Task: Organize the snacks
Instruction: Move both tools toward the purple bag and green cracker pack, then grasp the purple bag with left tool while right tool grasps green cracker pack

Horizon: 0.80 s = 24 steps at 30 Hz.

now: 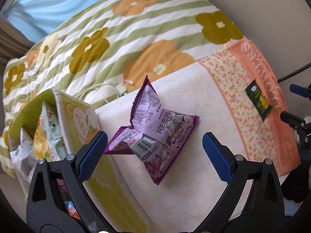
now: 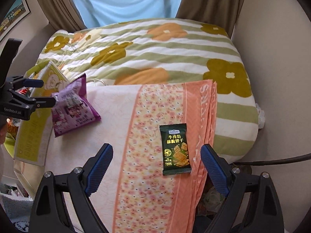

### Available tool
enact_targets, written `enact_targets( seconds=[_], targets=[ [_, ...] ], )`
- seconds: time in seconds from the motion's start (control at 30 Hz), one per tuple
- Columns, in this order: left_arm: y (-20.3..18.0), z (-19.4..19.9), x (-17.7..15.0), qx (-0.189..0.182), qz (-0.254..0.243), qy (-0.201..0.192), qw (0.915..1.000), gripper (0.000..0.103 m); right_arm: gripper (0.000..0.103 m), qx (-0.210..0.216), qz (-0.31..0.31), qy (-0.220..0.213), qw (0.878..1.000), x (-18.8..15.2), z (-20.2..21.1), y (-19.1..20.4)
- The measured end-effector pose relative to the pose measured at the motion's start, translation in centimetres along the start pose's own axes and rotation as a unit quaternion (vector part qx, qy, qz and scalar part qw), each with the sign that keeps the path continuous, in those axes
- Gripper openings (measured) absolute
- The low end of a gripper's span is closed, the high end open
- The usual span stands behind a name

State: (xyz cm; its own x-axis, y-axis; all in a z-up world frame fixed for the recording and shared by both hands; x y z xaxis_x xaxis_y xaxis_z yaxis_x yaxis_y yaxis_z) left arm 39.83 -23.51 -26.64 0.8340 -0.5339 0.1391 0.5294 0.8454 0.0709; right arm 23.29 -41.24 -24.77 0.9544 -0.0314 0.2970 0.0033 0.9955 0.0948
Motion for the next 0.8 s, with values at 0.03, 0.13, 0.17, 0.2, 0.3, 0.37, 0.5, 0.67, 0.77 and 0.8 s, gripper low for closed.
enact_targets(
  seconds=[0.03,0.13,0.17,0.2,0.3,0.37,0.5,0.67,0.77,0.8],
  targets=[
    [0.0,-0.6,0.2,0.001,-0.005,0.008,1.0000,0.098,0.090,0.001,0.001,0.006,1.000,0.1,-0.6,-0.2],
    [0.0,-2.4,0.6,0.004,-0.021,0.027,0.9994,0.098,0.090,-0.006,0.010,0.023,1.000,0.1,-2.4,-0.6],
    [0.0,-2.8,0.8,0.003,-0.025,0.032,0.9992,0.098,0.090,-0.008,0.013,0.032,0.999,0.1,-3.2,-0.8],
    [0.0,-3.3,0.9,0.001,-0.030,0.039,0.9988,0.098,0.090,-0.010,0.013,0.036,0.999,0.1,-3.6,-0.9],
    [-0.2,-4.7,1.2,-0.017,-0.036,0.058,0.9975,0.098,0.090,-0.003,0.009,0.058,0.998,0.1,-5.3,-1.8],
    [-0.3,-5.5,1.3,-0.016,-0.040,0.066,0.9969,0.098,0.090,0.003,0.018,0.068,0.998,0.3,-5.9,-1.9],
    [-0.2,-6.5,1.5,-0.009,-0.049,0.078,0.9957,0.098,0.089,-0.005,0.049,0.090,0.995,0.8,-7.0,-1.3],
    [0.3,-7.7,1.8,-0.015,-0.049,0.090,0.9946,0.098,0.085,-0.012,0.052,0.120,0.991,1.4,-8.6,-1.4],
    [0.5,-8.0,1.9,-0.024,-0.045,0.093,0.9944,0.098,0.085,-0.024,0.049,0.142,0.988,1.6,-9.6,-1.6],
    [0.5,-8.0,1.9,-0.025,-0.045,0.094,0.9943,0.098,0.085,-0.027,0.048,0.148,0.987,1.6,-9.8,-1.7]
  ],
)
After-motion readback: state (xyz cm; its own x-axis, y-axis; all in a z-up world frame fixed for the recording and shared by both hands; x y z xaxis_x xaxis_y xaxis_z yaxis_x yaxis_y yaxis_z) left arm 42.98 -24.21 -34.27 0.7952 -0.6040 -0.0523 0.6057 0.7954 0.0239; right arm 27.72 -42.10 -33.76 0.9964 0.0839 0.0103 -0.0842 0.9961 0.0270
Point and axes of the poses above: each gripper's, at about its wrist camera, not at the fingertips, and z roughly against the way its jaws point, y to its left, x to its top, the point moved 5 cm from there along -z, roughly the way its jaws point, and after that the axes turned 6 degrees about y, right-handed, at the moved point
